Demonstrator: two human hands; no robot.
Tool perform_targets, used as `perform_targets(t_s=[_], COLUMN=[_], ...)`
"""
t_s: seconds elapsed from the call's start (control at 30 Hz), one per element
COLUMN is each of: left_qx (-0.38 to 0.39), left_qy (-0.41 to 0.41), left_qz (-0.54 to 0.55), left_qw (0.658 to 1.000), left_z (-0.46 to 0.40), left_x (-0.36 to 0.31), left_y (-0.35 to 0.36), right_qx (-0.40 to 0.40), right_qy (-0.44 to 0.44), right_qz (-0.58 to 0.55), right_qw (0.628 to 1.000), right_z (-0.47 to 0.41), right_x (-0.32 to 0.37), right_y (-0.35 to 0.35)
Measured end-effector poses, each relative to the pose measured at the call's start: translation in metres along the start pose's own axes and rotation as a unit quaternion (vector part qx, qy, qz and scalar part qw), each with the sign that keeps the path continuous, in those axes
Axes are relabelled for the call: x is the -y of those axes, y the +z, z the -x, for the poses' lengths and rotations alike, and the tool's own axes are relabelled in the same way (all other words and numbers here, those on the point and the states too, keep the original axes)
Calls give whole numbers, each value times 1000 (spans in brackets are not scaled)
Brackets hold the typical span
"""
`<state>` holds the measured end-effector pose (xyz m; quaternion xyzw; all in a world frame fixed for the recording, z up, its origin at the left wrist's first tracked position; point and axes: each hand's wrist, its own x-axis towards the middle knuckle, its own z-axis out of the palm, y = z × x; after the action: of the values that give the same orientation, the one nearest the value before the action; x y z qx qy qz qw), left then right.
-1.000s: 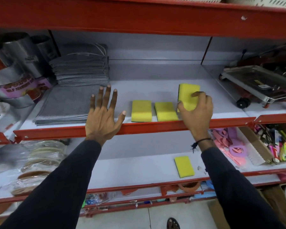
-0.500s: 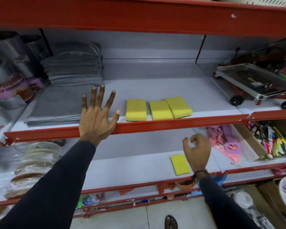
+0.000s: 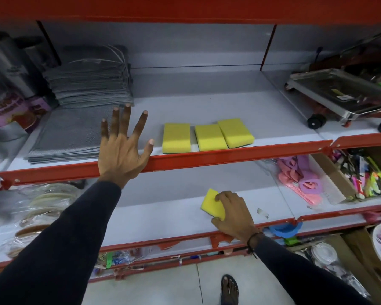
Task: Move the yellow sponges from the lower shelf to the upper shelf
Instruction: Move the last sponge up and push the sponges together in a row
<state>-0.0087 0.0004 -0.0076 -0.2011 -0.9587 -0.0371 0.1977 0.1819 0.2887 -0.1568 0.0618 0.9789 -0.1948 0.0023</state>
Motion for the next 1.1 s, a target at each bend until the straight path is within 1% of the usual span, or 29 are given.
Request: perform_targets(t_s=[0.07,0.13,0.2,0.23,0.3,0.37,0.4,0.43,0.5,0.53,0.57,0.6,0.63,0.7,0.73,0.77,0.8,0.87,0.93,1.0,1.1], left_qx=[-2,-3,-5,-4,0,9,16,25,42,50,55,56,51,33,25,25,34,70,104,102,101], left_qy=[-2,-1,3,4,7,11,13,15,18,17,14,13,16,34,45,56,63,79,100,114,127], left_qz=[-3,-4,0,1,-1,-3,-1,1,8,13,25,44,68,104,118,137,158,185,172,140,97], left_qw=[1000,1000,1000,1000,1000,1000,1000,1000,999,999,998,997,996,993,992,989,985,977,974,978,982], left_z=[0,1,2,4,4,4,4,5,7,8,8,7,5,-1,-5,-10,-15,-23,-25,-20,-15], left_x=[0,-1,0,1,1,0,0,0,-1,-2,-5,-9,-13,-21,-26,-31,-38,-52,-64,-69,-70], left_y=[0,-1,-1,-1,-2,-5,-6,-8,-10,-13,-16,-20,-25,-32,-36,-39,-43,-49,-51,-52,-55], right_qx=[-69,-161,-273,-327,-417,-465,-456,-417,-270,-195,-147,-134,-154,-246,-278,-286,-271,-193,-120,-86,-81], right_qy=[-90,-161,-180,-167,-107,-18,32,76,135,151,154,150,141,104,79,49,11,-76,-139,-161,-176], right_qz=[-30,-75,-136,-162,-178,-147,-126,-103,-41,-9,18,39,56,93,102,95,77,57,84,119,130], right_qw=[993,971,935,916,885,873,881,900,952,969,977,979,976,959,952,952,960,977,979,976,972], right_z=[15,29,30,24,1,-27,-40,-52,-68,-73,-75,-75,-75,-77,-80,-84,-89,-97,-104,-108,-104], right_x=[13,24,29,29,23,9,1,-6,-18,-21,-22,-21,-19,-14,-8,0,12,40,59,69,71], right_y=[-25,-52,-85,-105,-148,-188,-203,-214,-224,-224,-224,-224,-227,-233,-235,-237,-238,-232,-222,-209,-192])
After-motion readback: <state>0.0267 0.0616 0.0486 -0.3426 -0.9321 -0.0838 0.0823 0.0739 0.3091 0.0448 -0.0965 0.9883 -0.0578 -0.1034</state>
